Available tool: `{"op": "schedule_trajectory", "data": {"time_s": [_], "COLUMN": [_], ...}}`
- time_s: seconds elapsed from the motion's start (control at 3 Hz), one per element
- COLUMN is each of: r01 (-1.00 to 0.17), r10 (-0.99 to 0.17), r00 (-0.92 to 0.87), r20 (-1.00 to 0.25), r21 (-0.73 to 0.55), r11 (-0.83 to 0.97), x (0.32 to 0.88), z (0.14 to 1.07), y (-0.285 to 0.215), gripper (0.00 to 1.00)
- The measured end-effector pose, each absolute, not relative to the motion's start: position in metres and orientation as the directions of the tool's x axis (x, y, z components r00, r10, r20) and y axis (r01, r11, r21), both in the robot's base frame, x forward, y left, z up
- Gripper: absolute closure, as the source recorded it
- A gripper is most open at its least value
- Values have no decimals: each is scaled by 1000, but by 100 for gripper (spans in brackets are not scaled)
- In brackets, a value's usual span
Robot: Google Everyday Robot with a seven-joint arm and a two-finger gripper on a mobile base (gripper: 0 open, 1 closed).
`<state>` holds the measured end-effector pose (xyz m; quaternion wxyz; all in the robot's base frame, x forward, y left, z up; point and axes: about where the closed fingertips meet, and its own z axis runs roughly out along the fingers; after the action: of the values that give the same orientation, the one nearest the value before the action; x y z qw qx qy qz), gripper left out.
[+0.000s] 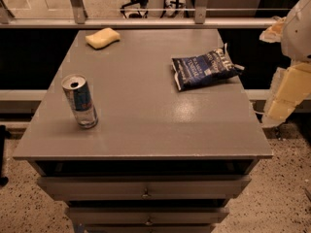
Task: Knock redbull can over
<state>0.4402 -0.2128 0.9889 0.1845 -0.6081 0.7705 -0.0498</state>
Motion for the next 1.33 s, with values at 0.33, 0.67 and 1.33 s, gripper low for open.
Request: {"op": "schedule_trajectory", "data": {"time_s": [0.33,0.67,1.33], "r01": [-919,-918,-938], "r10": [-955,-937,-785], "r00": [-192,-188,-109], "r20": [-224,-294,-609], "r21": [-301,-286,-200], "r11": [255,274,285], "x": [440,450,491], "z": [989,981,968], "y": [-213,-195,-68], "gripper": [0,0,0]}}
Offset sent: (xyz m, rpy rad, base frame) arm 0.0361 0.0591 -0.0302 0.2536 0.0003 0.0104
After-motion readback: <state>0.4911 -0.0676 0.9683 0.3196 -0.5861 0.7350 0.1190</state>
